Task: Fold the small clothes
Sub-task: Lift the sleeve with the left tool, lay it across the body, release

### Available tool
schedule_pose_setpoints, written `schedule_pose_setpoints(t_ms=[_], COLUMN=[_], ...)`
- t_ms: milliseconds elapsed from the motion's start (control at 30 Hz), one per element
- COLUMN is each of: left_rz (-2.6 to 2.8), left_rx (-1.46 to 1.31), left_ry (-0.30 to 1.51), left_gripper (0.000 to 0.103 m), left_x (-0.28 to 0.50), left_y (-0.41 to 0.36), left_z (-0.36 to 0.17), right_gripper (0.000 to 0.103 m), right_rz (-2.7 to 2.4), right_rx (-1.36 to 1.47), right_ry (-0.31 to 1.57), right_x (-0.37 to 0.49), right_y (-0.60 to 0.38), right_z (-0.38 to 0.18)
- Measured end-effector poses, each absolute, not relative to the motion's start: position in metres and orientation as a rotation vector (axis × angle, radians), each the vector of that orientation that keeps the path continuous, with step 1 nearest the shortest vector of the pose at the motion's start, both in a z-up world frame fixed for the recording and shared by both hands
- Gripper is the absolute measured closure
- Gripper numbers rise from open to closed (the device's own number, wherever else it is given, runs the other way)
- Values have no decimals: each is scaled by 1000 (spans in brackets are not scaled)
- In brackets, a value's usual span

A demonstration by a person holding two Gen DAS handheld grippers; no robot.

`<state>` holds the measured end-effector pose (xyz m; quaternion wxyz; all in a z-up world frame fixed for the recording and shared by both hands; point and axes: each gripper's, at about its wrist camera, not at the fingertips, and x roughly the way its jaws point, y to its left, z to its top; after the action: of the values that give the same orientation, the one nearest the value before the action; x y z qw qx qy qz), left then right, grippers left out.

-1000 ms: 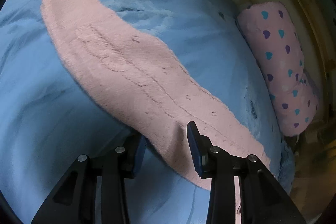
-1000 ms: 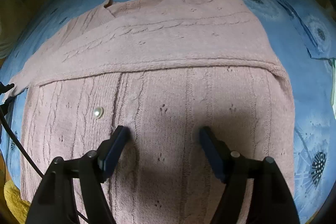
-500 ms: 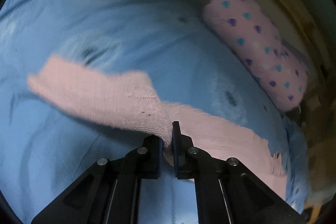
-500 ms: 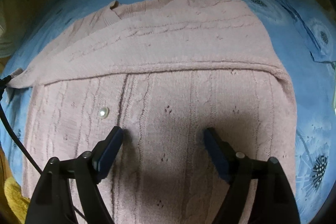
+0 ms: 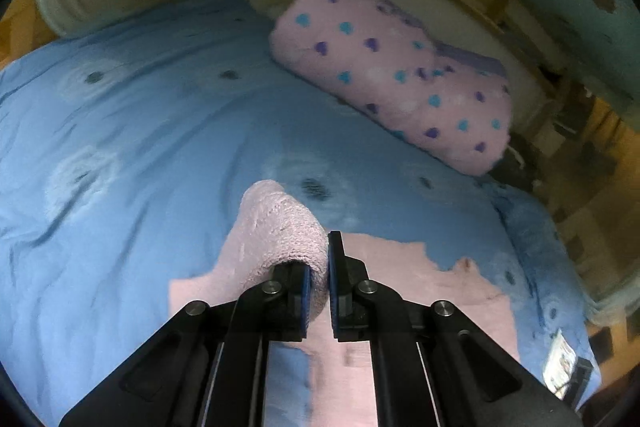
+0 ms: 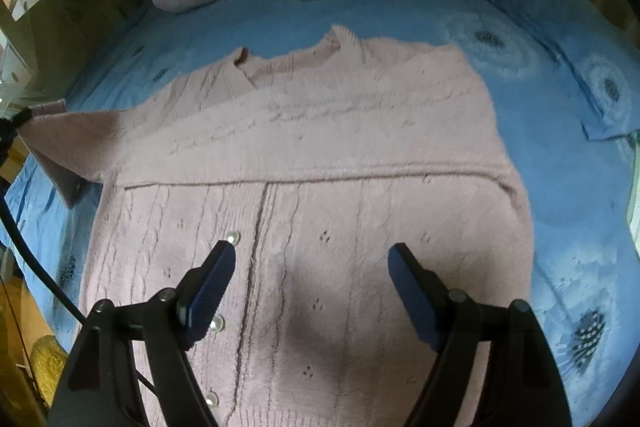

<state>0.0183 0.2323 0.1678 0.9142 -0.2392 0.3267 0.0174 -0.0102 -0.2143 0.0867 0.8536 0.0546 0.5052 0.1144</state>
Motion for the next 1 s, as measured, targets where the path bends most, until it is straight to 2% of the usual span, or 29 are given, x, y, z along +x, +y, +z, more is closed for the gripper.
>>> schedule_pose_setpoints(t_ms=[267, 600, 1000], left_rz=[-131, -233, -265], left_rx=[-474, -400, -248], left_ry=[681, 733, 880], left_gripper=[102, 102, 102], left_x=[26, 50, 77], left_y=[161, 63, -36], left_z=[192, 194, 129], right_gripper=[20, 20, 20], right_rz=[230, 225, 190], right_rx=[66, 50, 144], right_ry=[1017, 965, 981], right_x=[-3, 9, 17], right_y=[-221, -244, -281], right_z=[101, 110, 82])
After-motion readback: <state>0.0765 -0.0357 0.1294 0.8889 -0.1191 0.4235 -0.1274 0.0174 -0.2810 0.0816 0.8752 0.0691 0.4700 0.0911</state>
